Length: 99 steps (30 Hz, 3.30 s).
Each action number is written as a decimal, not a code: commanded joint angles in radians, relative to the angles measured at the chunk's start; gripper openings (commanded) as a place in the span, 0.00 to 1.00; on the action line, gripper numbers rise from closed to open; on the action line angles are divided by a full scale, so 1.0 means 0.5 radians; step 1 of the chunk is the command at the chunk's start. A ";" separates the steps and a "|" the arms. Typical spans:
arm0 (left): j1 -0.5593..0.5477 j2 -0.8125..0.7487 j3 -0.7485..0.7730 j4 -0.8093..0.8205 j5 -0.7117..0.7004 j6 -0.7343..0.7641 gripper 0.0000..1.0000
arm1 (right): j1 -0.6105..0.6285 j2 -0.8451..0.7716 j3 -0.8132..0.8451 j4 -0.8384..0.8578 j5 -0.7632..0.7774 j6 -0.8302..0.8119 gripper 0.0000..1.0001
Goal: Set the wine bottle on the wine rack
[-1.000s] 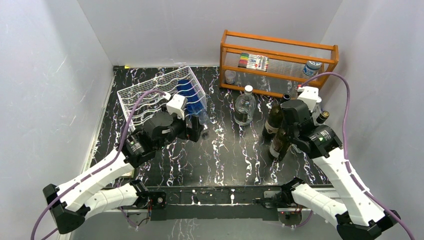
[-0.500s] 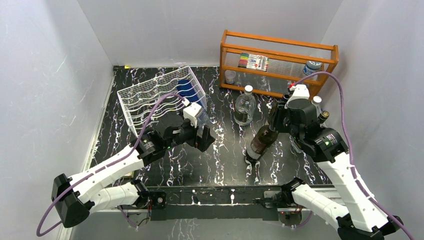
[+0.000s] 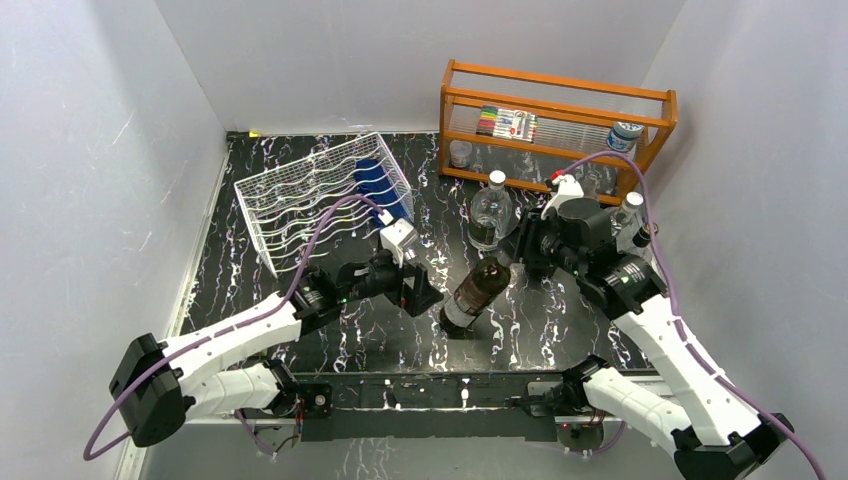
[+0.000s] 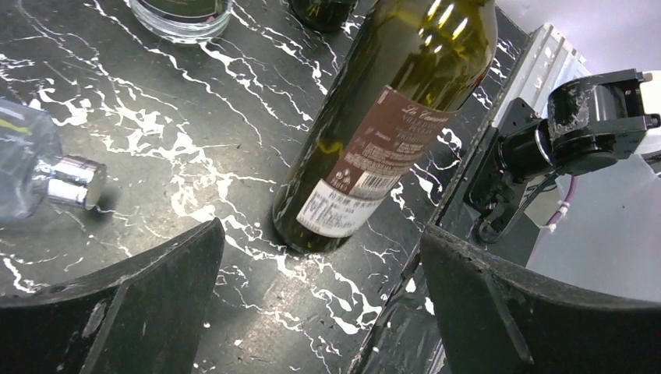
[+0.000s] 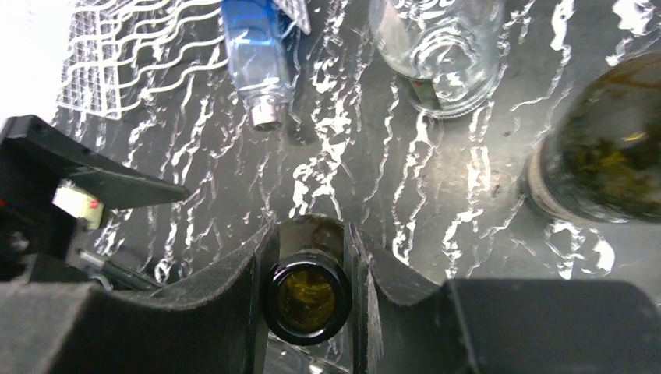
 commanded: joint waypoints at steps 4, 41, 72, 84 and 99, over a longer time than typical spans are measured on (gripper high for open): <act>-0.045 0.067 -0.148 0.422 0.125 -0.054 0.94 | -0.002 0.012 -0.075 0.476 -0.366 0.127 0.00; -0.093 0.508 -0.322 0.860 0.397 0.340 0.82 | -0.001 -0.041 -0.494 0.948 -0.883 0.215 0.00; -0.104 -0.231 0.164 -0.226 -0.466 2.366 0.00 | -0.003 0.072 0.101 0.298 -0.974 -0.322 0.91; -0.101 -0.241 0.088 -0.112 -0.456 2.837 0.00 | 0.001 0.310 0.175 -0.020 -1.218 -0.671 0.90; -0.111 -0.290 0.092 -0.258 -0.070 2.897 0.00 | 0.381 0.484 -0.024 0.134 -1.142 -0.704 0.81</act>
